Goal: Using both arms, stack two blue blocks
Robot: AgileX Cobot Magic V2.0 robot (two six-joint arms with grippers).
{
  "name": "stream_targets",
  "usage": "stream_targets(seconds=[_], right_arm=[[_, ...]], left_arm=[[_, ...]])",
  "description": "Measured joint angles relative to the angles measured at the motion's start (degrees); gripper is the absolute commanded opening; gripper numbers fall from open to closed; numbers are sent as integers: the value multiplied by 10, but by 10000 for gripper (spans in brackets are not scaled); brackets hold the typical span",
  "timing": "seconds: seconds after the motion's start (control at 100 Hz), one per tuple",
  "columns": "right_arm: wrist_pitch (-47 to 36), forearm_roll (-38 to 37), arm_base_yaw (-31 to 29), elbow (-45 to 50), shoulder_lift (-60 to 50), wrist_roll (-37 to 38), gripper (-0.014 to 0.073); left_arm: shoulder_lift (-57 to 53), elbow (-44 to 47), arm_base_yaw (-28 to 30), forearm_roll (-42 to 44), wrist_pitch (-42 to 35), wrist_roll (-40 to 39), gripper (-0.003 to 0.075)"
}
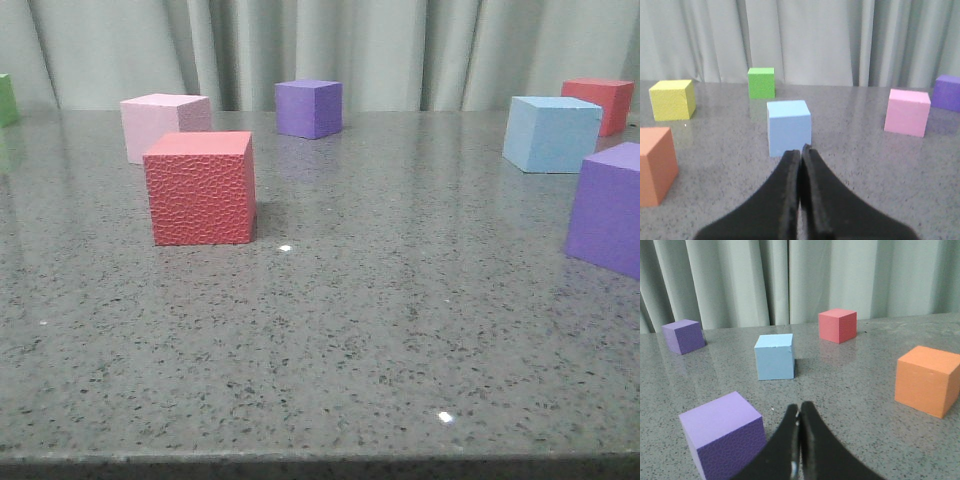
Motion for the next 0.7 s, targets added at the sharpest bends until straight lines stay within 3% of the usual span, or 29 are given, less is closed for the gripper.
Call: stream_targets(seconds=[0.24, 0.7], right_arm=[[110, 2, 0, -111, 73, 0, -67], [215, 9, 0, -288, 247, 0, -67]], left_arm=[[54, -133, 0, 1, 86, 0, -19], [282, -353, 0, -26, 188, 0, -17]])
